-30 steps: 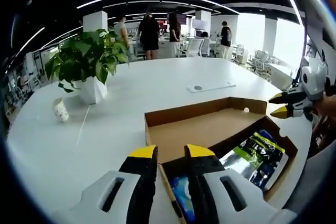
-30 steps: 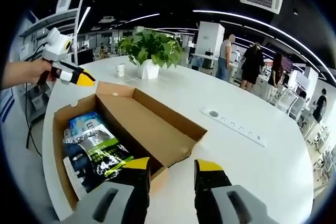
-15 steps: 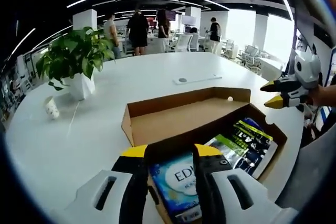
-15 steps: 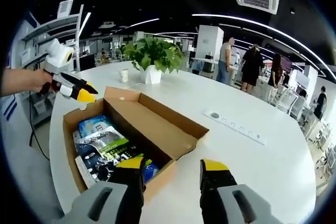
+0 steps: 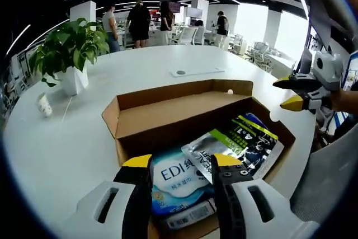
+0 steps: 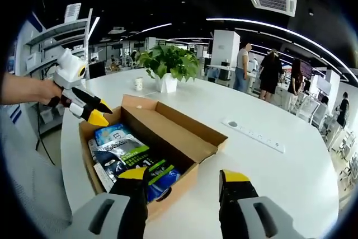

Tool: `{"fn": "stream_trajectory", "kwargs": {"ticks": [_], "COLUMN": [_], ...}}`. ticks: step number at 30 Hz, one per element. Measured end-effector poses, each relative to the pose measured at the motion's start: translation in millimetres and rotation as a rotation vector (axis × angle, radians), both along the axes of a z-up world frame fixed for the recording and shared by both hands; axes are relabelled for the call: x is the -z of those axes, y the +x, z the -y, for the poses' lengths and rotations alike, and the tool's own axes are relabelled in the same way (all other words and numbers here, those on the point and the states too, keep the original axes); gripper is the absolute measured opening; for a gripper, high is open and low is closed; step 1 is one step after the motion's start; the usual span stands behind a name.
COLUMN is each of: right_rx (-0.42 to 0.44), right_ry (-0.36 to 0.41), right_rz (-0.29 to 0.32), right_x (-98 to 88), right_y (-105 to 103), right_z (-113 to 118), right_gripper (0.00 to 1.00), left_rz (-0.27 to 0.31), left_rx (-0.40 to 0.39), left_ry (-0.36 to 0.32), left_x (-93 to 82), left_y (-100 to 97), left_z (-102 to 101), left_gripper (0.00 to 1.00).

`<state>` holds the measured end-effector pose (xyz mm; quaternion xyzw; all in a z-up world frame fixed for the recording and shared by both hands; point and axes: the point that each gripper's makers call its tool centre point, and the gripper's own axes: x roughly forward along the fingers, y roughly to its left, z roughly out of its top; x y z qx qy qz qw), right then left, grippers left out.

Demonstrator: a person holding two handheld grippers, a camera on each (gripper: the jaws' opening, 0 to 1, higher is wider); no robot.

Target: Operate the shoe box by opening the lid, removing the specified soft item, and placing it in the target area until the item is outside and the box remains undamaged.

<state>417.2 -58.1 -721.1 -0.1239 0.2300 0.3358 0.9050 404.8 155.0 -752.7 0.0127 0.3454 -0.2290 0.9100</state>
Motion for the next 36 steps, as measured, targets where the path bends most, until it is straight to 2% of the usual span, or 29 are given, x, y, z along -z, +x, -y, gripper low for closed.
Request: {"fn": "stream_trajectory", "kwargs": {"ticks": [11, 16, 18, 20, 25, 28, 31, 34, 36], "right_rx": [-0.032, -0.042, -0.051, -0.059, -0.071, -0.077, -0.080, -0.080, -0.085], "right_ry": [0.018, 0.034, 0.032, 0.030, 0.023, 0.025, 0.021, 0.039, 0.036], "right_rz": [0.019, 0.021, 0.018, 0.016, 0.014, 0.018, 0.020, 0.005, -0.005], "right_x": [-7.4, -11.4, -11.1, -11.1, -13.0, -16.3, -15.8, -13.4, -10.8], "right_y": [-18.8, -28.5, -33.1, -36.8, -42.6, -45.2, -47.0, -51.0, -53.1], "right_z": [-7.8, -12.0, -13.1, -13.6, -13.7, -14.8, -15.2, -17.3, -18.0], "right_gripper": [0.58, 0.63, 0.66, 0.69, 0.76, 0.79, 0.81, 0.83, 0.84], "left_rz": [-0.084, -0.163, -0.167, -0.199, -0.227, -0.255, -0.294, -0.304, -0.307], "left_rx": [-0.007, -0.035, -0.040, -0.054, -0.047, -0.059, -0.077, -0.085, -0.098], "left_ry": [-0.065, -0.161, -0.171, -0.200, -0.186, -0.204, -0.228, -0.224, -0.230], "left_x": [12.8, 17.9, 18.5, 21.6, 29.0, 31.3, 34.9, 36.0, 34.2], "left_y": [-14.7, -21.4, -22.2, -24.9, -29.9, -31.9, -33.7, -32.5, -30.2], "left_z": [8.7, 18.1, 19.2, 22.2, 24.5, 26.4, 29.2, 28.7, 27.2], "left_gripper": [0.46, 0.48, 0.49, 0.50, 0.52, 0.52, 0.49, 0.49, 0.43]}}
